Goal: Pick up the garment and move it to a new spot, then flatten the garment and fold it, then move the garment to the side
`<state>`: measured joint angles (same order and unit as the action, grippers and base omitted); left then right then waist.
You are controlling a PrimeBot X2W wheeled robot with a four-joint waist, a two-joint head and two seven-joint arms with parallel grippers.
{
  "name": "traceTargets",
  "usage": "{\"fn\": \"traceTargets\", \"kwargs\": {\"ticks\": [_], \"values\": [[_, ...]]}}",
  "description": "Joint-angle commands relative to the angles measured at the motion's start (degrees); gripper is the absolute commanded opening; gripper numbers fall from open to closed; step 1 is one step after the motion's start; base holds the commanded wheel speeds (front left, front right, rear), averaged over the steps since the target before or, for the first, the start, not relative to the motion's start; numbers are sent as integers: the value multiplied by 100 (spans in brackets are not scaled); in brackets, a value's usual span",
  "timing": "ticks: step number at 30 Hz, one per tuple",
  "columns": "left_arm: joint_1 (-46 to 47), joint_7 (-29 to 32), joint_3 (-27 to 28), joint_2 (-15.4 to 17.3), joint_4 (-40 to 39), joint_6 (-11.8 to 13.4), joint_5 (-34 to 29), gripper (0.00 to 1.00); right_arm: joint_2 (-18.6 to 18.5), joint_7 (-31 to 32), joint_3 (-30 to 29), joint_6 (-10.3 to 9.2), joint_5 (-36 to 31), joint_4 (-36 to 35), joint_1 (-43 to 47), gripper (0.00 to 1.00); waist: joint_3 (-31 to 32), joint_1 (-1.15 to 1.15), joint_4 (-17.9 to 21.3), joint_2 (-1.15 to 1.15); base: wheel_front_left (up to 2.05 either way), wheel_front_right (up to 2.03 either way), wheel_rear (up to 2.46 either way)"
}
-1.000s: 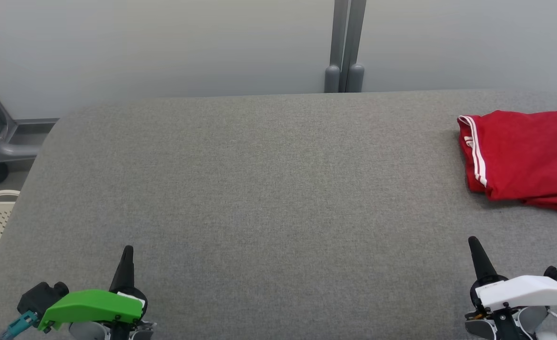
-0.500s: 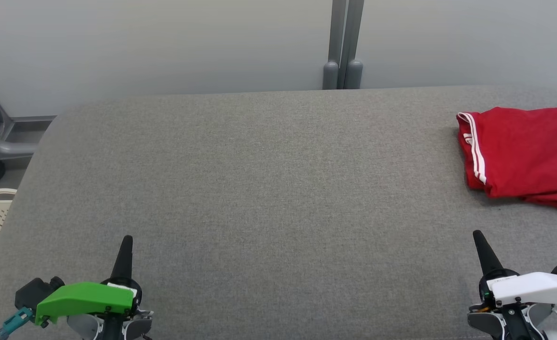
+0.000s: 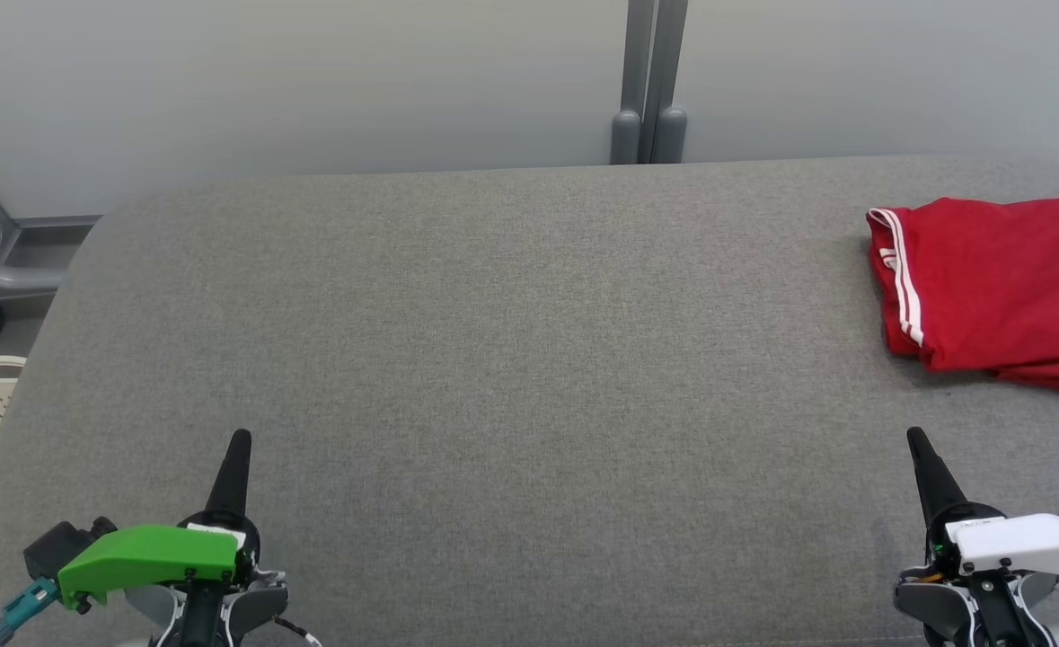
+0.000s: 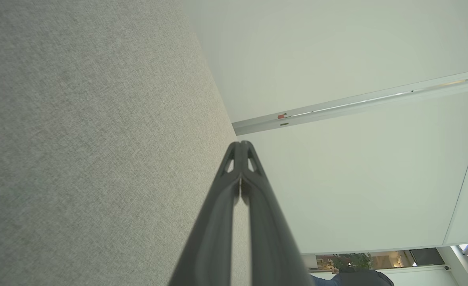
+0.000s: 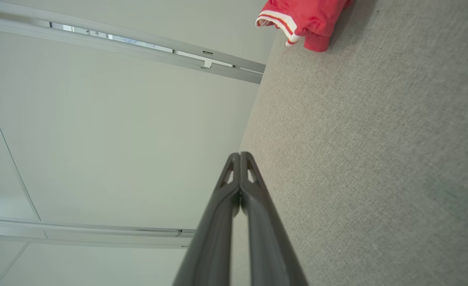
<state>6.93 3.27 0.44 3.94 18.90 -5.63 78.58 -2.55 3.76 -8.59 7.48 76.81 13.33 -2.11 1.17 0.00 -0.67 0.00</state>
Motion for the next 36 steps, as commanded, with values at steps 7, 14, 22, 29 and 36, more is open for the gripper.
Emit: {"fn": "traceTargets", "kwargs": {"ticks": [7, 14, 22, 29, 36], "values": [[199, 103, 80, -28, -59, -83, 364, 0, -39, 72, -53, 3, 419, -112, -90, 0, -29, 0, 15, 0, 0, 0, 0], [251, 171, 121, -46, -70, -109, 668, 0, -41, 120, -81, 3, 732, -155, -95, 0, -56, 0, 28, 0, 0, 0, 0], [301, 256, 170, -72, -81, -148, 963, 0, -43, 162, -111, 3, 1066, -202, -95, 0, -87, 0, 43, 0, 0, 0, 0], [346, 311, 204, -91, -88, -173, 1171, 0, -44, 187, -133, 2, 1316, -231, -96, 0, -110, 0, 54, 0, 0, 0, 0], [390, 372, 238, -111, -98, -204, 1408, 0, -45, 229, -158, 2, 1574, -270, -101, 0, -137, 0, 67, 0, 0, 0, 0]]}}
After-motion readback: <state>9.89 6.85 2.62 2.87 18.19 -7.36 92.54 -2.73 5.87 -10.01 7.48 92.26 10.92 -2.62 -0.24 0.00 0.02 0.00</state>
